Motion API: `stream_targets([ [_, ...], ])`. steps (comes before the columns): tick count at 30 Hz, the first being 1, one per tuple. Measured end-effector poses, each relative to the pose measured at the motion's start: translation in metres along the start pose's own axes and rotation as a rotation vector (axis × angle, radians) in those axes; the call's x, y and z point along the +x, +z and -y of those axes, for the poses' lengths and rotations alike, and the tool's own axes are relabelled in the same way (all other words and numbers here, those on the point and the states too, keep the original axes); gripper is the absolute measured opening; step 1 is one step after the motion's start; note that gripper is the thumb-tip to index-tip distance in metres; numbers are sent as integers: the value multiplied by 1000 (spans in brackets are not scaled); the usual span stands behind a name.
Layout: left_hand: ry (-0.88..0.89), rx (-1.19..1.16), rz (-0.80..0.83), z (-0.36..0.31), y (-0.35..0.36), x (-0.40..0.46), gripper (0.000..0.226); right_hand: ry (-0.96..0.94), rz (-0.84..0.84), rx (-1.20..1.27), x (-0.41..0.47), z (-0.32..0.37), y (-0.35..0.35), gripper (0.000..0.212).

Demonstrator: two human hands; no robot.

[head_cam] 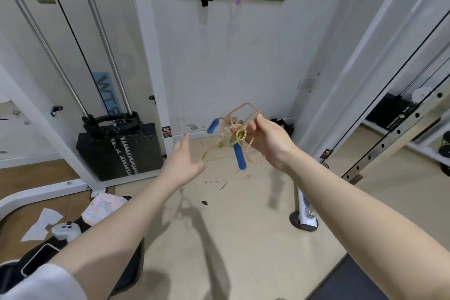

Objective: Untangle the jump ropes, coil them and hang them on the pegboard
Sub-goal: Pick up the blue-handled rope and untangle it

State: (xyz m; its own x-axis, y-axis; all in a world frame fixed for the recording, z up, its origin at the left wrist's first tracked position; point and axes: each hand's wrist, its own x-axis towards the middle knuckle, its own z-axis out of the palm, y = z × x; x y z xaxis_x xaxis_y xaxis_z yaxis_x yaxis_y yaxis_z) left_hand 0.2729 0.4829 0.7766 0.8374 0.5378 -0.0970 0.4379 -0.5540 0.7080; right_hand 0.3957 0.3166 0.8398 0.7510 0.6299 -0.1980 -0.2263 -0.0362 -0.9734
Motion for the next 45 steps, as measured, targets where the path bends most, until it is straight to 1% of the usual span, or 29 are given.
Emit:
stream_targets([
  [1, 123, -74, -161, -16, 0, -6, 76, 11, -7, 14, -2, 3, 5, 41],
  [2, 262, -109, -282, -33, -1, -13, 70, 38, -26, 32, -3, 5, 8, 41],
  [3, 375, -118, -317, -48, 0, -19, 65, 70, -33, 68, -5, 8, 11, 41],
  [4, 456, -141, -277, -58, 2, -24, 63, 101, -24, 105, -7, 9, 12, 41],
  [5, 481, -167, -200, -65, 6, -27, 61, 123, -8, 133, -8, 9, 12, 41],
  [7, 431, -205, -74, -68, 9, -30, 52, 138, 12, 131, -11, 7, 8, 42],
  [10, 407, -188, -1, -65, 8, -27, 44, 163, 36, 128, -14, -1, -2, 44],
  [11, 383, -213, 38, -63, 7, -27, 41, 169, 35, 121, -15, -3, -5, 44],
  [13, 303, -333, 166, -62, 5, -27, 40, 184, 4, 133, -15, -4, -10, 44],
  [15, 242, -419, 281, -64, 7, -30, 41, 207, -9, 213, -15, -3, -13, 44],
  [16, 203, -466, 301, -65, 8, -31, 37, 218, 0, 256, -15, -2, -13, 44],
  [19, 61, -622, 332, -73, 10, -33, 16, 226, 41, 349, -14, -2, -13, 43],
  [21, 16, -705, 371, -74, 14, -33, 11, 222, 78, 395, -15, -2, -10, 43],
  [23, 16, -759, 353, -73, 17, -34, 6, 218, 124, 442, -17, -3, -8, 43],
  [26, -14, -780, 248, -71, 17, -33, 4, 213, 175, 432, -17, -8, -11, 37],
  [27, -35, -780, 202, -71, 16, -32, 6, 225, 185, 401, -19, -10, -11, 39],
  [29, -72, -784, 120, -69, 14, -30, 6, 245, 202, 257, -23, -14, -9, 46],
  [31, -67, -810, 74, -68, 15, -28, 5, 214, 206, 42, -28, -19, -2, 42],
  [32, -51, -794, 66, -68, 16, -27, 8, 192, 200, -31, -29, -22, 2, 43],
  [34, -9, -703, 80, -67, 17, -27, 15, 145, 149, -79, -28, -28, 7, 45],
  [37, 58, -591, 80, -67, 20, -31, 13, 112, 7, -54, -25, -32, 9, 38],
  [39, 76, -522, 52, -67, 21, -33, 11, 95, -15, -98, -23, -32, 6, 37],
  [41, 50, -473, 51, -65, 21, -32, 12, 81, 10, -141, -23, -31, 1, 38],
  [43, -25, -491, 76, -63, 21, -28, 15, 79, 27, -46, -22, -29, -5, 38],
  [45, -70, -544, 121, -64, 21, -28, 18, 85, 30, 142, -20, -27, -12, 34],
])
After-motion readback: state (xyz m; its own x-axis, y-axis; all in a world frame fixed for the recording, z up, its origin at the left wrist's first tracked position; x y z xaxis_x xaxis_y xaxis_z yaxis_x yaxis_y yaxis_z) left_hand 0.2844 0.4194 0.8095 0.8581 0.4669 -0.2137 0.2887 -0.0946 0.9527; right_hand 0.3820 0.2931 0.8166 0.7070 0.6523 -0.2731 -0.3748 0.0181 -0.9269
